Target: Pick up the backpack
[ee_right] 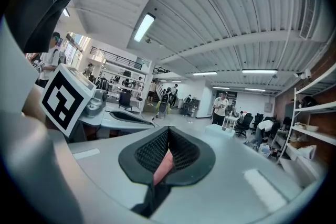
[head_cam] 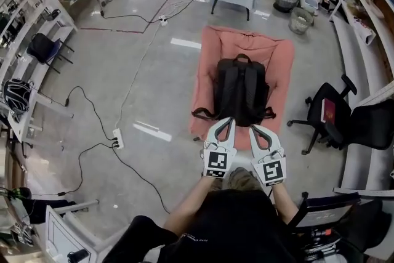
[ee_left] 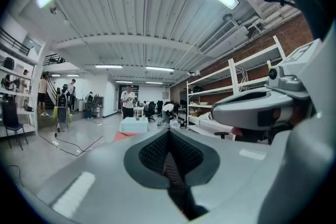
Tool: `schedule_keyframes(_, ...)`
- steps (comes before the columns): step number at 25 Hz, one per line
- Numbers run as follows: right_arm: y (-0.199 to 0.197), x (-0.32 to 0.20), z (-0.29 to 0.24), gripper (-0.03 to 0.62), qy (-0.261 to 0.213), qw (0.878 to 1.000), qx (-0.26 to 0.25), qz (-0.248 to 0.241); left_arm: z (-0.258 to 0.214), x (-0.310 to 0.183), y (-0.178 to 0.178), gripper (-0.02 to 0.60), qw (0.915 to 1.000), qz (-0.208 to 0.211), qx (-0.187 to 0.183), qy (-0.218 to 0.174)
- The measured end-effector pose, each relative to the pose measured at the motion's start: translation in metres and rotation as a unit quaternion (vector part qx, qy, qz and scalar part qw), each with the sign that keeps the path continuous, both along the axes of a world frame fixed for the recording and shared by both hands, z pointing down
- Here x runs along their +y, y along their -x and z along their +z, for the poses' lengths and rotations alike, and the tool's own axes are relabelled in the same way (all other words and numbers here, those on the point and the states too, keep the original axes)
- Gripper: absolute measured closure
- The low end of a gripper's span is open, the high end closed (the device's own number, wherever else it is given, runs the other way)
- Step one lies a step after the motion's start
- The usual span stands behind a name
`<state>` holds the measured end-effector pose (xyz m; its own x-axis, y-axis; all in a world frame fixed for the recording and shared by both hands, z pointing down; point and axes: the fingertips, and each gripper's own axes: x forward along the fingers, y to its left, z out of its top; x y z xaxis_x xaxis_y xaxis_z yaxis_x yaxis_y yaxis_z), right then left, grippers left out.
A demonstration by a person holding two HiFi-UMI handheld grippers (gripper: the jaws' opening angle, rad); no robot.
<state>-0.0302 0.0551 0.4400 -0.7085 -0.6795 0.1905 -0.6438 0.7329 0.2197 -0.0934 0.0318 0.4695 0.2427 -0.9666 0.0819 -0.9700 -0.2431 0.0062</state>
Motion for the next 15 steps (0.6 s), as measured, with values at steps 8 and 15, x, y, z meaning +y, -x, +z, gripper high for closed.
schedule_keyframes(8,0.001,-0.078,0.032,0.579,0.025,1.000,-0.017,0.000,0.025,-0.065,0.028,0.580,0.9987,-0.020,-0.035,0.031)
schedule_keyframes(15,-0.031,-0.170,0.043,0.579,0.016,0.999,-0.046,-0.003,0.045,-0.152,0.013,0.580,0.9957,-0.020,-0.074,0.053)
